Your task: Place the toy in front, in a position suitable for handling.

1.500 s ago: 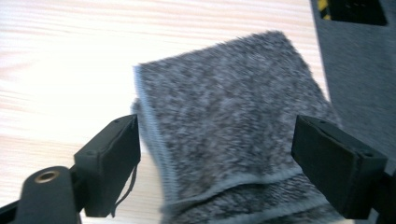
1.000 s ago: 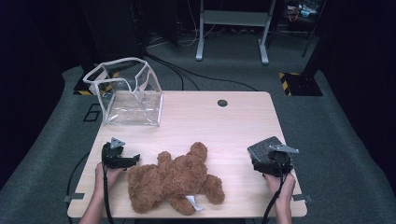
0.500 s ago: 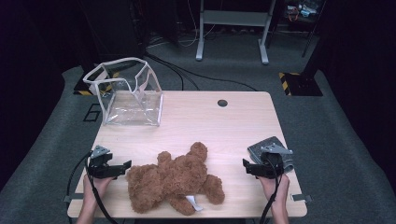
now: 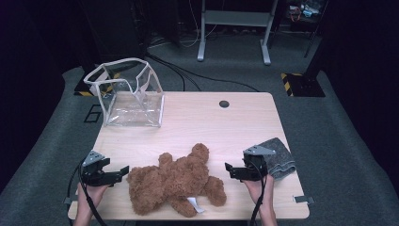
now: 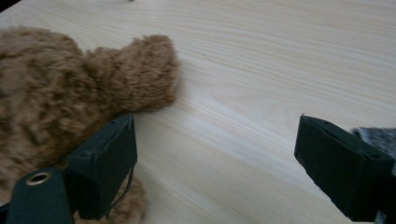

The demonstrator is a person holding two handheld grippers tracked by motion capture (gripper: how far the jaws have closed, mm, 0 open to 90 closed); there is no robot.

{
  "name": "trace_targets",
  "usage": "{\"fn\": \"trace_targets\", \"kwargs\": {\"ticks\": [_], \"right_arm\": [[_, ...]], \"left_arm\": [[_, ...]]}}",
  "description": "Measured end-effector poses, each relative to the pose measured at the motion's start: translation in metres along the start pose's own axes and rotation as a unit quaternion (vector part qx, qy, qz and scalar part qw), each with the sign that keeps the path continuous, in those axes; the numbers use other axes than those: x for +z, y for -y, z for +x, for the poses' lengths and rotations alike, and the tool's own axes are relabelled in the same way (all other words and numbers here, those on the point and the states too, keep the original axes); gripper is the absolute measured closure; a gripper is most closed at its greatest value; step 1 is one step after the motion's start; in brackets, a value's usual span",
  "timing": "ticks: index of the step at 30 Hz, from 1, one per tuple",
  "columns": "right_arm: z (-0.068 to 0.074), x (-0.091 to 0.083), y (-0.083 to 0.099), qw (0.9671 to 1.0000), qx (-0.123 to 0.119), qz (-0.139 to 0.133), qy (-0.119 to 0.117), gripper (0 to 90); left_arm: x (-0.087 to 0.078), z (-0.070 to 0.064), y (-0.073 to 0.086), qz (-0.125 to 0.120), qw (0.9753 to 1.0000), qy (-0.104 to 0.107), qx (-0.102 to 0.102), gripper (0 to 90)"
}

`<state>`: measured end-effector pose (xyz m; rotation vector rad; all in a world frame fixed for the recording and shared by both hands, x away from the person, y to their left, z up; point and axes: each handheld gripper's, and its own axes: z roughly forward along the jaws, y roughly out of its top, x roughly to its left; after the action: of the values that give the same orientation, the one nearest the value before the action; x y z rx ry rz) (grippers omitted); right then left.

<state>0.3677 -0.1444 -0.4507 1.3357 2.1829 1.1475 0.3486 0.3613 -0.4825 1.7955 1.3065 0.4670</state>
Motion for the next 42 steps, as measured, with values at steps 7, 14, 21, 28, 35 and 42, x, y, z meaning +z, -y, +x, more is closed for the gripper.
{"fn": "trace_targets", "kwargs": {"ticks": [7,14,21,28,35,42], "right_arm": [[0.023,-0.001,-0.008,0.9995,-0.022,-0.004,-0.024,13.5],[0.041,-0.003,-0.013,0.9983,-0.037,-0.007,-0.044,13.5],[0.060,0.000,-0.018,0.9951,-0.059,-0.008,-0.079,14.5],[0.093,0.006,-0.027,0.9891,-0.098,-0.001,-0.110,14.9],[0.103,0.026,-0.026,0.9872,-0.119,0.041,-0.098,28.3],[0.101,0.035,-0.023,0.9866,-0.118,0.055,-0.097,48.1]], "left_arm": [[-0.012,-0.012,-0.003,-0.006,0.9999,0.009,0.009,6.1],[-0.020,-0.032,-0.007,-0.009,0.9990,0.028,0.033,6.4],[-0.022,-0.050,-0.007,-0.001,0.9973,0.055,0.049,9.0],[-0.025,-0.057,-0.005,-0.004,0.9944,0.093,0.048,10.4],[-0.029,-0.066,-0.003,0.004,0.9892,0.135,0.057,9.0],[-0.023,-0.081,0.000,0.029,0.9848,0.140,0.099,16.0]]}}
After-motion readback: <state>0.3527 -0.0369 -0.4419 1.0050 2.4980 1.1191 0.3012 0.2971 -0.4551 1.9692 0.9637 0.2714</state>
